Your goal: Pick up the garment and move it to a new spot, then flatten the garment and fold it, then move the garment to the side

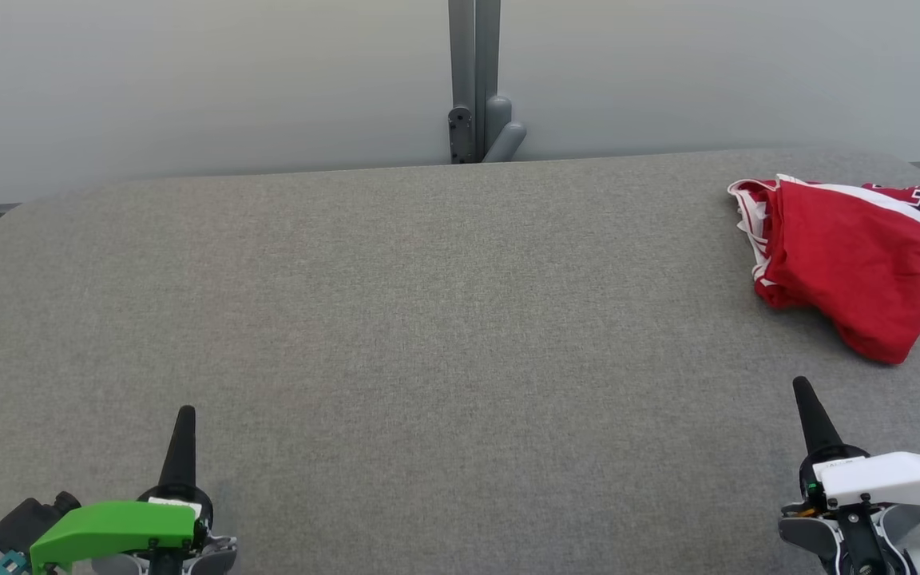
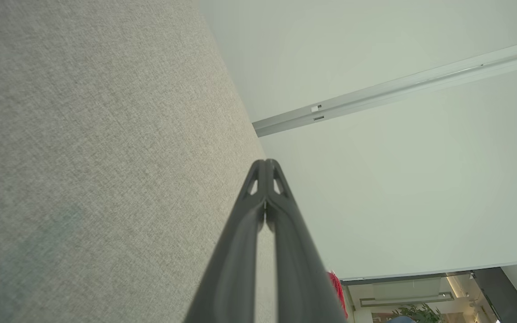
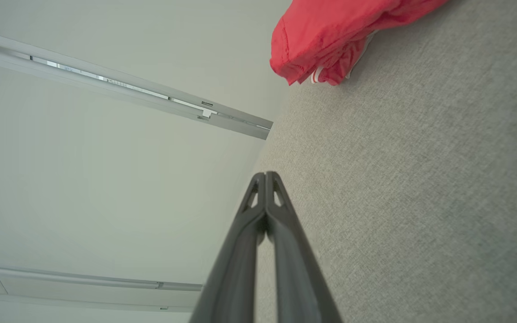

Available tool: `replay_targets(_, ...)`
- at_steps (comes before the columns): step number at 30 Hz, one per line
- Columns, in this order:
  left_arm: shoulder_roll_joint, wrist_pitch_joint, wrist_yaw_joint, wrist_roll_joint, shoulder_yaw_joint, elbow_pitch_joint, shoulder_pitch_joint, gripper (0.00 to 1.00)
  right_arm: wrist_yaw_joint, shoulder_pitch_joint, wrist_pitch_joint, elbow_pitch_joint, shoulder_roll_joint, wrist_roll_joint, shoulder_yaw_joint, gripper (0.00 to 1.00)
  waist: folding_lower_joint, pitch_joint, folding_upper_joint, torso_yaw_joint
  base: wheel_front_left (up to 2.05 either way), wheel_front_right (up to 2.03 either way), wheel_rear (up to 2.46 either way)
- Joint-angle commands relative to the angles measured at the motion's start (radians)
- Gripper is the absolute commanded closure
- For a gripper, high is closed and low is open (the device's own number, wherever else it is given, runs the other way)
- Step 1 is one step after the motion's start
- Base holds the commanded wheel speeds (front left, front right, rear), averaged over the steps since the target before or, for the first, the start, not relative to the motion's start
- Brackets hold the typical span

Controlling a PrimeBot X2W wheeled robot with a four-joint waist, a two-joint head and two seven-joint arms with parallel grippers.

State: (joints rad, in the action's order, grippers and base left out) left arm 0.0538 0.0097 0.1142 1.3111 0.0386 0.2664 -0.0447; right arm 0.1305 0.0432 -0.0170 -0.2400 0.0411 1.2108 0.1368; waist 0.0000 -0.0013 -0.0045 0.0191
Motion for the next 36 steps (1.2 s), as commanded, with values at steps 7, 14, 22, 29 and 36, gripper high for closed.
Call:
replay_targets(7,0.008,0.023,0.009,0.065,0.018,-0.009,-0.032,1.00,0.001,0.029,-0.021,0.000,0.007,0.085,-0.007,1.00,0.0000,0.001,0.0031,-0.003,0.00,0.00,0.00)
replay_targets(14,0.008,0.042,0.010,0.121,0.032,-0.010,-0.042,1.00,0.000,0.039,-0.038,-0.003,0.008,0.159,-0.011,1.00,0.0000,0.001,0.0033,-0.006,0.00,0.00,0.00)
replay_targets(22,0.008,0.061,0.013,0.180,0.045,-0.012,-0.056,1.00,0.000,0.052,-0.057,-0.006,0.009,0.236,-0.016,1.00,0.0000,0.002,0.0037,-0.010,0.00,0.00,0.00)
replay_targets(29,0.008,0.075,0.016,0.228,0.054,-0.013,-0.063,1.00,0.000,0.063,-0.070,-0.009,0.010,0.292,-0.020,1.00,0.0000,0.003,0.0039,-0.013,0.00,0.00,0.00)
replay_targets(36,0.007,0.088,0.018,0.265,0.064,-0.014,-0.073,1.00,0.000,0.070,-0.082,-0.012,0.011,0.346,-0.024,1.00,0.0000,0.004,0.0042,-0.016,0.00,0.00,0.00)
